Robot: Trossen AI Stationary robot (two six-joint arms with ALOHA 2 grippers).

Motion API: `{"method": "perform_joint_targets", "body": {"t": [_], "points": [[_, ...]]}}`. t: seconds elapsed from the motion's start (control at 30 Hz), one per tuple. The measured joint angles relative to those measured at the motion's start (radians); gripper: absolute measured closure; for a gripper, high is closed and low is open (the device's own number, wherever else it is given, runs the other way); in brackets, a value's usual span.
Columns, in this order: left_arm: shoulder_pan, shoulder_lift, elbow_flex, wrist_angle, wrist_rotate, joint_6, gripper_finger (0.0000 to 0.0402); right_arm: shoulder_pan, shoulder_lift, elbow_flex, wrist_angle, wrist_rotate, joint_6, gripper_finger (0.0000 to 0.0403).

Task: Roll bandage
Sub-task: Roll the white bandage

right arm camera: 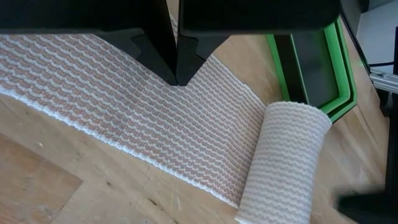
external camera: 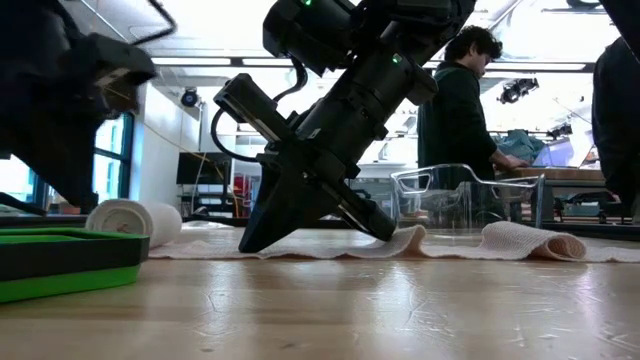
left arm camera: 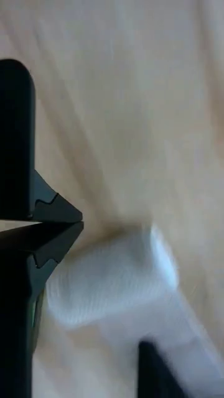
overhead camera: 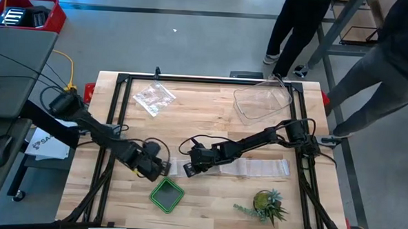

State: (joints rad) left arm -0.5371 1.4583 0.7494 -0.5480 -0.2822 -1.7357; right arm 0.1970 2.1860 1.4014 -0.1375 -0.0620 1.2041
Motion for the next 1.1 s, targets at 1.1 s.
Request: {"method": "perform_joint_targets", "body": {"t": [1.1], "points": [[0.026,0.144,0.002,0.125,0.043,-0.017,0.0402,0.000,0.000,0.000,0.000,-0.002,0.000,0.0403]]}}
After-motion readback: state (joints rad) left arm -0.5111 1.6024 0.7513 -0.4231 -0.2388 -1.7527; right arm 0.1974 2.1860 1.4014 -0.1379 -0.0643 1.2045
